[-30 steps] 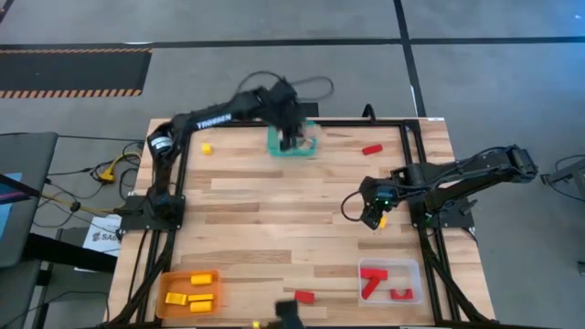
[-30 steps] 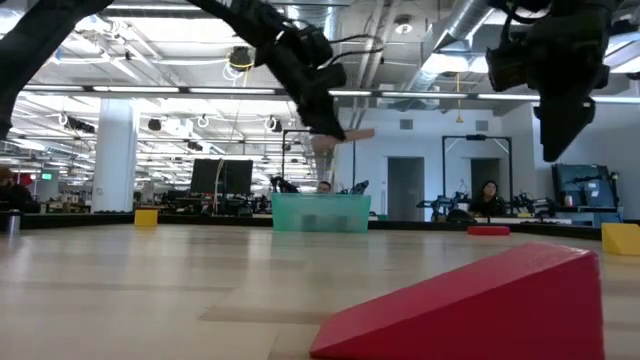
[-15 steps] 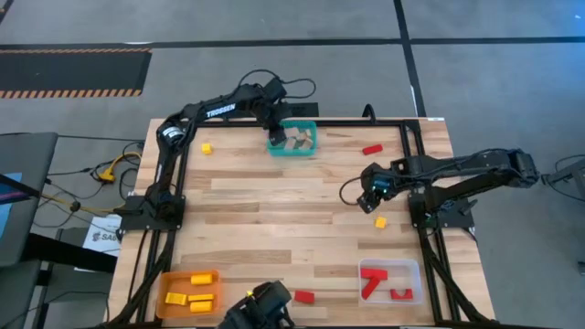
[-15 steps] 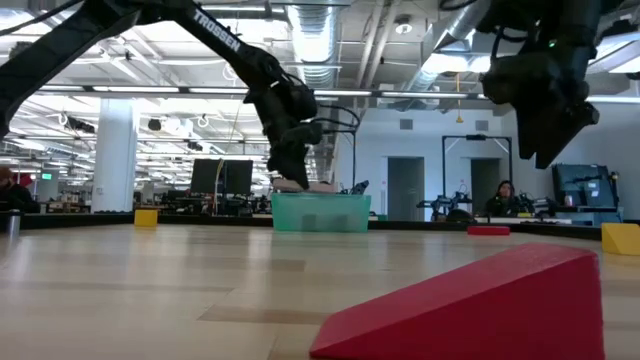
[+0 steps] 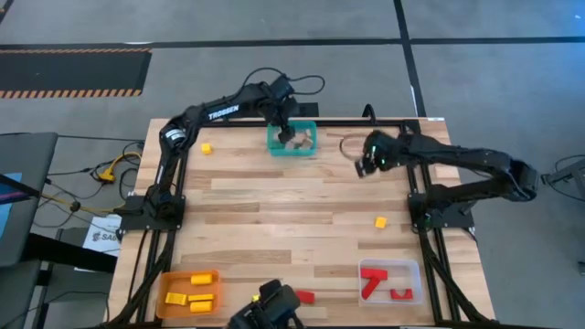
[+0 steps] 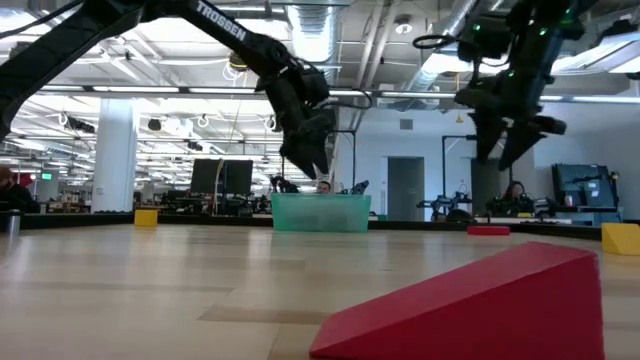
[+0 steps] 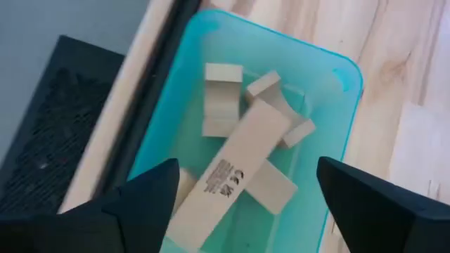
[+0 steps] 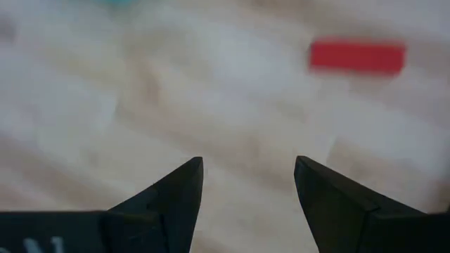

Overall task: Sort & place blocks by color
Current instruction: Put the red block into the transparent bin

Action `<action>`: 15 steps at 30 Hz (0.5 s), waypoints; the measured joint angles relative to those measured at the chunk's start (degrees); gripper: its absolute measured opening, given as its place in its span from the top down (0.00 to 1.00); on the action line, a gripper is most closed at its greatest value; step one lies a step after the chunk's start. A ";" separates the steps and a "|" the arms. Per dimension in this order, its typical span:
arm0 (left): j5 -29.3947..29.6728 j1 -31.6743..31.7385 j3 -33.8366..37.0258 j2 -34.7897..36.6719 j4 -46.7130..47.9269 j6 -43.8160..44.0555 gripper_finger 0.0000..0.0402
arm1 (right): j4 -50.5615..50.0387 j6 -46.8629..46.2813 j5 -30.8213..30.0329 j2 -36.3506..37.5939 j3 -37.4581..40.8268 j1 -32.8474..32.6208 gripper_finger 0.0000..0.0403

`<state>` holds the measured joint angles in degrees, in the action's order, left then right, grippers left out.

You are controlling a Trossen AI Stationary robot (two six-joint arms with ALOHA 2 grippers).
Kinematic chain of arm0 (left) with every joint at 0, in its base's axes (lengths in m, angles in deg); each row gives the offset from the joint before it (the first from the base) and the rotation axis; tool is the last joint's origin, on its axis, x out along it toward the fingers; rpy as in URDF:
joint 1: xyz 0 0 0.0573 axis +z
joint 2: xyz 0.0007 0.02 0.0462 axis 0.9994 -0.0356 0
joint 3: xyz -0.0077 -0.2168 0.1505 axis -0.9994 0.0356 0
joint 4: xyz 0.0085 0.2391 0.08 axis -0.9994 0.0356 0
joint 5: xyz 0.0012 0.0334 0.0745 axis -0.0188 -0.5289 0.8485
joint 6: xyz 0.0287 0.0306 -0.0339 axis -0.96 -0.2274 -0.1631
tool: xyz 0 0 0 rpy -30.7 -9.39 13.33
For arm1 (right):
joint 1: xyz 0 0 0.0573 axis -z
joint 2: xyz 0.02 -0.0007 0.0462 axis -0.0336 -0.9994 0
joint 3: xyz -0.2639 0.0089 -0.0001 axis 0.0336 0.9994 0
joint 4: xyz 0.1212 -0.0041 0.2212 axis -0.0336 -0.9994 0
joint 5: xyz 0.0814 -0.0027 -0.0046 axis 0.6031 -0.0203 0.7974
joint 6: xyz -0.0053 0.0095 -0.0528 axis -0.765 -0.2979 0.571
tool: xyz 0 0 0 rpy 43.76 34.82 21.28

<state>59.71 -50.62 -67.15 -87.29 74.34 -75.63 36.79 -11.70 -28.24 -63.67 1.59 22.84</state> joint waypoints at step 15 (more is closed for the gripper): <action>8.11 0.39 -27.71 0.07 25.71 -0.98 0.17 | 11.93 10.98 13.57 -19.34 -1.06 29.92 0.39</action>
<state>67.81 -50.22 -94.86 -87.22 100.05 -76.61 48.73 -0.72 -14.67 -83.01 0.53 52.75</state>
